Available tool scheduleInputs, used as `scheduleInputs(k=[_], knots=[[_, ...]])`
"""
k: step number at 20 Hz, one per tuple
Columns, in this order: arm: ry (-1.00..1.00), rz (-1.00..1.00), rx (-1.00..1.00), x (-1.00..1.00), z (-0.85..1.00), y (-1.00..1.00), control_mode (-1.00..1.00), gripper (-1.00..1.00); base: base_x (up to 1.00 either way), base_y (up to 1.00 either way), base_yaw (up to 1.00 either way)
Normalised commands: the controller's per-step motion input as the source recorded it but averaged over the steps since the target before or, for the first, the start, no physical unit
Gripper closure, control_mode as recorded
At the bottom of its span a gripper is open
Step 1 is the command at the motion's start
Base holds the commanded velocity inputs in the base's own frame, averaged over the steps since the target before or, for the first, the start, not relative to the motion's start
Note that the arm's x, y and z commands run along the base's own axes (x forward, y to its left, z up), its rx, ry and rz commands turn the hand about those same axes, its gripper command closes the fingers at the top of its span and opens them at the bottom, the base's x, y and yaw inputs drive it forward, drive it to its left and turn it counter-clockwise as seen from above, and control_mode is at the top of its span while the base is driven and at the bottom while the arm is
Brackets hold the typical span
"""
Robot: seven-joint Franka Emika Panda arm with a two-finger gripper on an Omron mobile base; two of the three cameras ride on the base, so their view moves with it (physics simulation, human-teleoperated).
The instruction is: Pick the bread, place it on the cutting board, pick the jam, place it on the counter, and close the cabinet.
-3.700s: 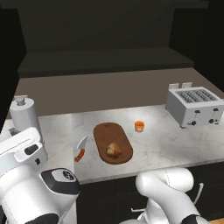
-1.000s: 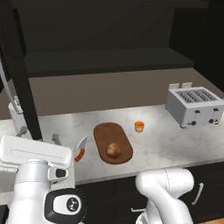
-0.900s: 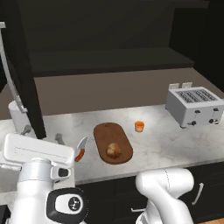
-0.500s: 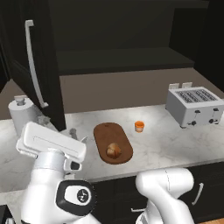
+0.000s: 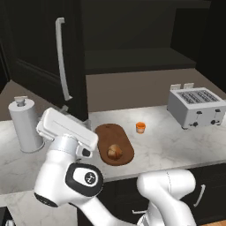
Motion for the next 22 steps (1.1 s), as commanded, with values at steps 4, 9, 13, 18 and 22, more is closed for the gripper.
scheduleInputs(k=[4, 9, 13, 18, 22], knots=[[0.00, -0.12, 0.00, 0.41, 0.00, -0.24, -1.00, -1.00, 0.00, 0.00, 0.00], [0.00, -0.14, 0.00, 0.34, 0.00, -0.21, -1.00, -1.00, 0.00, 0.00, 0.00], [0.00, -0.15, 0.00, 0.35, 0.00, -0.22, -1.00, -1.00, 0.00, 0.00, 0.00], [0.00, -0.15, 0.00, 0.41, 0.00, -0.20, -1.00, -1.00, 0.00, 0.00, 0.00], [0.05, -0.06, 0.00, 0.48, 0.07, -0.26, -1.00, -1.00, 0.00, 0.00, 0.00]])
